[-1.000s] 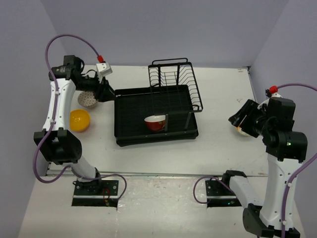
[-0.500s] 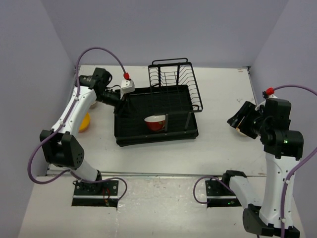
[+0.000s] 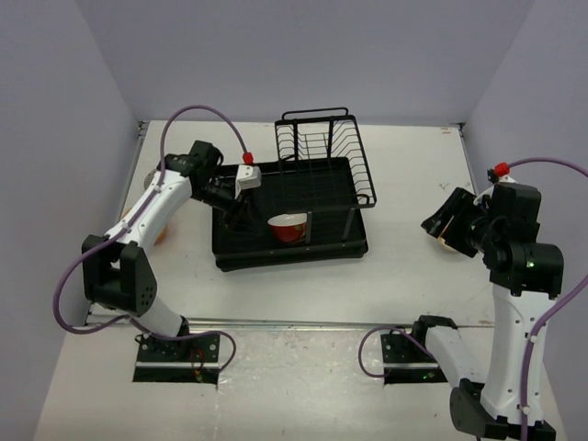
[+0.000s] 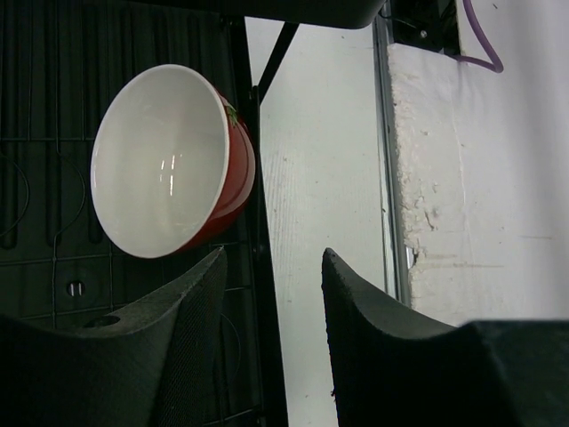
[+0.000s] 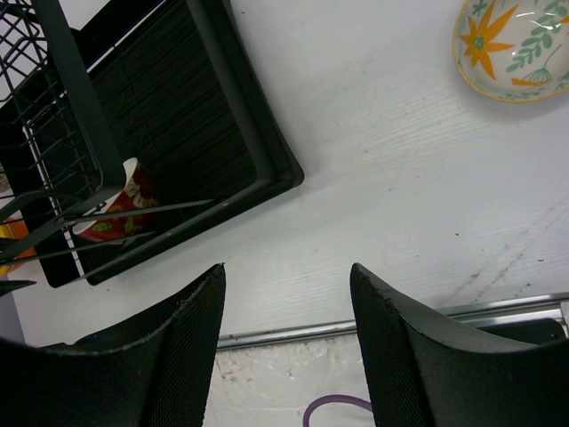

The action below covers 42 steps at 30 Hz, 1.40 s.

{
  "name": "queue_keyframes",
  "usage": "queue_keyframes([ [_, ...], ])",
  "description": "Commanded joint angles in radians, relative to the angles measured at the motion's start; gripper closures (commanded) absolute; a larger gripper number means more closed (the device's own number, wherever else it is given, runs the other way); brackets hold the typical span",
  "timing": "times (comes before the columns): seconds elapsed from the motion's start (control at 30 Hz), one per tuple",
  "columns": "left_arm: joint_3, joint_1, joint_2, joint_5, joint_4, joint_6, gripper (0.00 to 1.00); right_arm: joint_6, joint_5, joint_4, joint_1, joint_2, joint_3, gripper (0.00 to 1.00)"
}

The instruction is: Unload the bowls from the dish rack

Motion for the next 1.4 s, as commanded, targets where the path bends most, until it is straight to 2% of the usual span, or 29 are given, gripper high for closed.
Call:
queue_keyframes([
  [0.0, -0.01, -0.027, 0.014, 0.03, 0.072, 0.008, 0.52, 0.0, -0.022, 0.005, 0.003, 0.0, 0.028, 0.4],
  [0.6, 0.035, -0.099, 0.164, 0.045, 0.178, -0.063, 0.51, 0.006, -0.022, -0.02, 0.003, 0.001, 0.042, 0.41],
  [1.03, 0.038, -0.14, 0.218, 0.033, 0.259, -0.121, 0.51, 0.0, -0.014, -0.035, 0.003, -0.002, 0.046, 0.4],
  [1.37, -0.019, -0.142, 0.253, 0.027, 0.356, -0.17, 0.58, 0.0, -0.011, -0.052, 0.003, -0.009, 0.057, 0.4],
])
